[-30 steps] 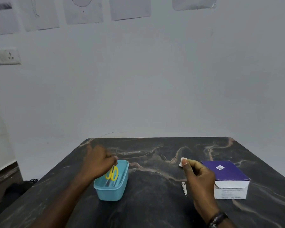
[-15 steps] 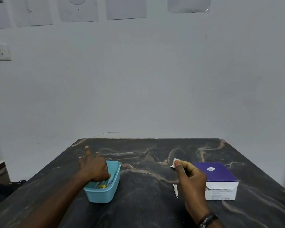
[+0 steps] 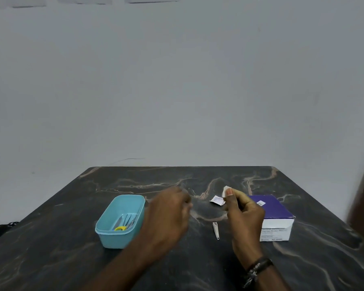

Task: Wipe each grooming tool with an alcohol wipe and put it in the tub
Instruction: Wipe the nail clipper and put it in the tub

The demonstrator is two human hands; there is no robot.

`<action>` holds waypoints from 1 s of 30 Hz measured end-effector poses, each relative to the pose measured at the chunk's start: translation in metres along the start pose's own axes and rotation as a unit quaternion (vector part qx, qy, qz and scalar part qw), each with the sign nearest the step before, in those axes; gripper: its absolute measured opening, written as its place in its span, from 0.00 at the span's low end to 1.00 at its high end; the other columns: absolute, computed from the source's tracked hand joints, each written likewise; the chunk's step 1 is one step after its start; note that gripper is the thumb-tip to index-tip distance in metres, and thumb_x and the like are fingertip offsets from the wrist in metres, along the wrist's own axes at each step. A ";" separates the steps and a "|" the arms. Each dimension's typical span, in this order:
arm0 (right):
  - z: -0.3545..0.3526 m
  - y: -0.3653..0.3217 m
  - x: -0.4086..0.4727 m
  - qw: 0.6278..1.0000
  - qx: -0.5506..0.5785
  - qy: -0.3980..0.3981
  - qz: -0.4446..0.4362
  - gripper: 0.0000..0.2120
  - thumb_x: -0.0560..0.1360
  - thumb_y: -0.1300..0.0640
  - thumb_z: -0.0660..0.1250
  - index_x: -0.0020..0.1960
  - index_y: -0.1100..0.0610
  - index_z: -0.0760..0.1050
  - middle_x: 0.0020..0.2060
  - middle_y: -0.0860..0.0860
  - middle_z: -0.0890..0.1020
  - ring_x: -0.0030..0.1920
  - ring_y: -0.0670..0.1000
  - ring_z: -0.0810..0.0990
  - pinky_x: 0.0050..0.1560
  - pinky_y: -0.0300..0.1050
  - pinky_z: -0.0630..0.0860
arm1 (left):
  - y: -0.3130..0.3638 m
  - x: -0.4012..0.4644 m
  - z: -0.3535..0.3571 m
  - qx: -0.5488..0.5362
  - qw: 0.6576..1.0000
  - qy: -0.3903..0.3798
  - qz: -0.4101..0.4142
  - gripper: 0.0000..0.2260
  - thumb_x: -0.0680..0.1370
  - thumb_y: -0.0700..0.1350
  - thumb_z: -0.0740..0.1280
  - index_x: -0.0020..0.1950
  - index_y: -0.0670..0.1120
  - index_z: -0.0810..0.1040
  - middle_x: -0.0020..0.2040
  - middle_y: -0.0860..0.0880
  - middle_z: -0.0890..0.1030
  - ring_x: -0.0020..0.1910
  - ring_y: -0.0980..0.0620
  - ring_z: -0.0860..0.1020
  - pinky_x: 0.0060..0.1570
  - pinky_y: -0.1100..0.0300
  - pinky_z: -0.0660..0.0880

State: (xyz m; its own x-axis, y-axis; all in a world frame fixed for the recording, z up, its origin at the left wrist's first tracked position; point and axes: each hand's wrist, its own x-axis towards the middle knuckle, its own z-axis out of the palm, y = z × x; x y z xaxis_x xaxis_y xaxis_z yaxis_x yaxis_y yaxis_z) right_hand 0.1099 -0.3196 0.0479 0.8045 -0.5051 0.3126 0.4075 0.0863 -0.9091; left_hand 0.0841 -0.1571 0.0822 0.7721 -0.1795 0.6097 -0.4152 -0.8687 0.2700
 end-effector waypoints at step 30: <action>0.007 0.011 -0.009 0.984 -0.134 -0.102 -0.059 0.08 0.75 0.56 0.70 0.39 0.46 0.82 0.36 0.42 0.86 0.38 0.44 0.84 0.43 0.44 0.81 | -0.034 0.007 0.052 -0.594 0.727 -0.133 -0.318 0.10 0.71 0.38 0.74 0.50 0.37 0.81 0.41 0.39 0.83 0.40 0.45 0.83 0.39 0.54 0.81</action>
State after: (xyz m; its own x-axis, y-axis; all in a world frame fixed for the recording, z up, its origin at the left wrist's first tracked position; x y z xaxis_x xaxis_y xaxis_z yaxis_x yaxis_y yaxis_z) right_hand 0.1104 -0.3079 0.0373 0.8395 -0.3137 0.4437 0.3962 -0.2054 -0.8949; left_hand 0.1279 -0.1530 0.0387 0.9897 -0.1363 -0.0431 0.0661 0.1692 0.9834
